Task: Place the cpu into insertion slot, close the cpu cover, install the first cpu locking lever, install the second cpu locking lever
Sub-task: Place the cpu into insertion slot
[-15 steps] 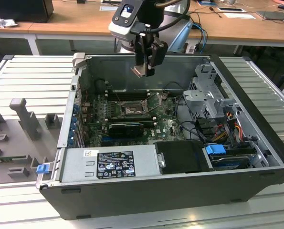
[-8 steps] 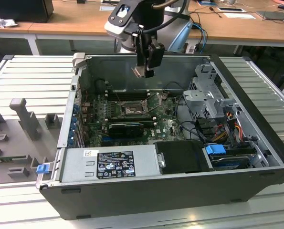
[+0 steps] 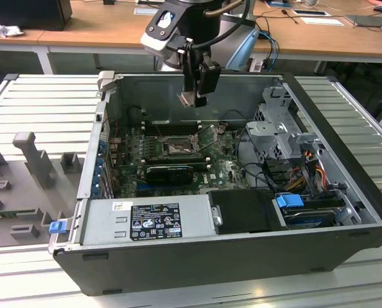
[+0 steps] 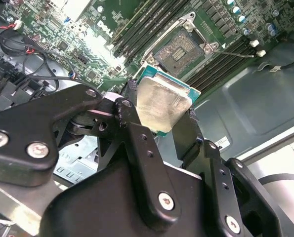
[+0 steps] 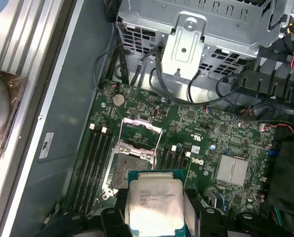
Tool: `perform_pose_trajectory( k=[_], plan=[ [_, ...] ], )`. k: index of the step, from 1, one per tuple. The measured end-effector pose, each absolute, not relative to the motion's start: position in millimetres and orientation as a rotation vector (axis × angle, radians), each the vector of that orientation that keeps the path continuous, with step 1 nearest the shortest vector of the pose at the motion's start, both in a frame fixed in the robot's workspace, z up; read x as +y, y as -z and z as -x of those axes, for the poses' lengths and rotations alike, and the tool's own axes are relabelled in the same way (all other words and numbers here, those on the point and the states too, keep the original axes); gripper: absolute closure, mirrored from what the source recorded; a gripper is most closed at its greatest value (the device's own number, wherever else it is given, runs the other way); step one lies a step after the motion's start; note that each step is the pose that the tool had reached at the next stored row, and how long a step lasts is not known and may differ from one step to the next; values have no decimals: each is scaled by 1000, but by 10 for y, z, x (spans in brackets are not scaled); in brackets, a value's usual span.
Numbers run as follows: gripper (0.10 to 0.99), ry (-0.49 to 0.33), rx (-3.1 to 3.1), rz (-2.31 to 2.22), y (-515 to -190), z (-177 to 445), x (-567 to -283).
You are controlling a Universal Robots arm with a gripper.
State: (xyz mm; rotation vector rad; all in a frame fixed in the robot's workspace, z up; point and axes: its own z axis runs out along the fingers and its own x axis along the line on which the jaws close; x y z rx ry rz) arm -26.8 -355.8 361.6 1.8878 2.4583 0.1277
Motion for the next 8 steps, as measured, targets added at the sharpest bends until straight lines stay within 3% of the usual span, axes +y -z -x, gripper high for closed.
perform_pose_trajectory(
  k=[8],
  plan=[
    [557, -126, 2407, -1950, -3607, 268, -3559]
  ],
)
